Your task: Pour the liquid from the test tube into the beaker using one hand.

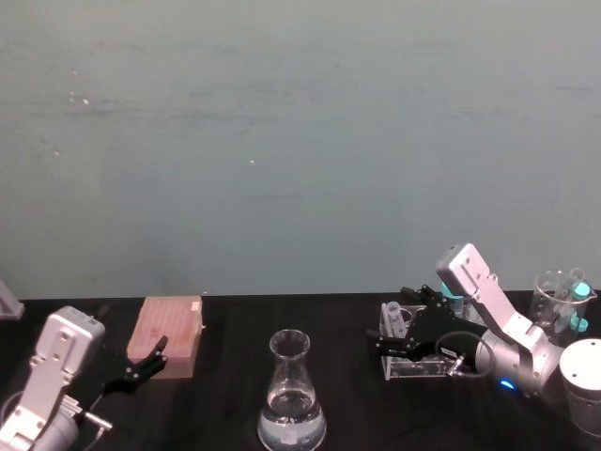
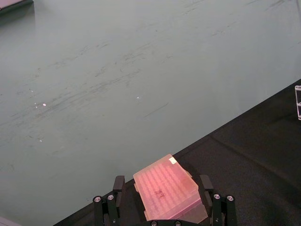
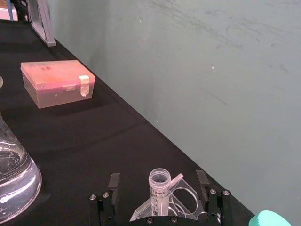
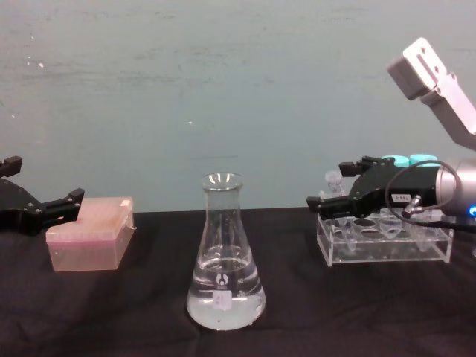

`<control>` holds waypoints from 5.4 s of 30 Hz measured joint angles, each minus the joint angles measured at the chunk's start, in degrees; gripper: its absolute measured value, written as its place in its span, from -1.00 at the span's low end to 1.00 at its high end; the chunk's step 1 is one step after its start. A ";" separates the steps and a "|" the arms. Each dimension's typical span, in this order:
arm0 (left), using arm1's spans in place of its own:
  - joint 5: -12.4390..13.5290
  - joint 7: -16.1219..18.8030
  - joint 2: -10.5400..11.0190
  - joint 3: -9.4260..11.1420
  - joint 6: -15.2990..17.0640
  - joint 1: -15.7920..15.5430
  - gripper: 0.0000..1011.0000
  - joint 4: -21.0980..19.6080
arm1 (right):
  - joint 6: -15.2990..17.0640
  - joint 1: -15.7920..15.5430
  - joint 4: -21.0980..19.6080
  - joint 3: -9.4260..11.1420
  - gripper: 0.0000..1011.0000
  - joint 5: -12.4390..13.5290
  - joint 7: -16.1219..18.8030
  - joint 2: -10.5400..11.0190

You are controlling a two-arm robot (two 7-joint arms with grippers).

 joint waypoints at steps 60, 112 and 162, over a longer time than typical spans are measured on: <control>0.00 0.00 0.00 0.00 0.00 0.00 0.98 0.00 | 0.03 0.20 1.43 0.66 0.46 -1.17 -0.85 -0.61; 0.00 0.00 0.00 0.00 0.00 0.00 0.98 0.00 | 2.32 -4.31 -14.13 4.28 -0.61 3.18 -0.45 3.01; 0.00 0.00 0.00 0.00 0.00 0.00 0.98 0.00 | -8.19 -6.23 -22.61 -2.93 -0.61 -14.42 -7.14 2.64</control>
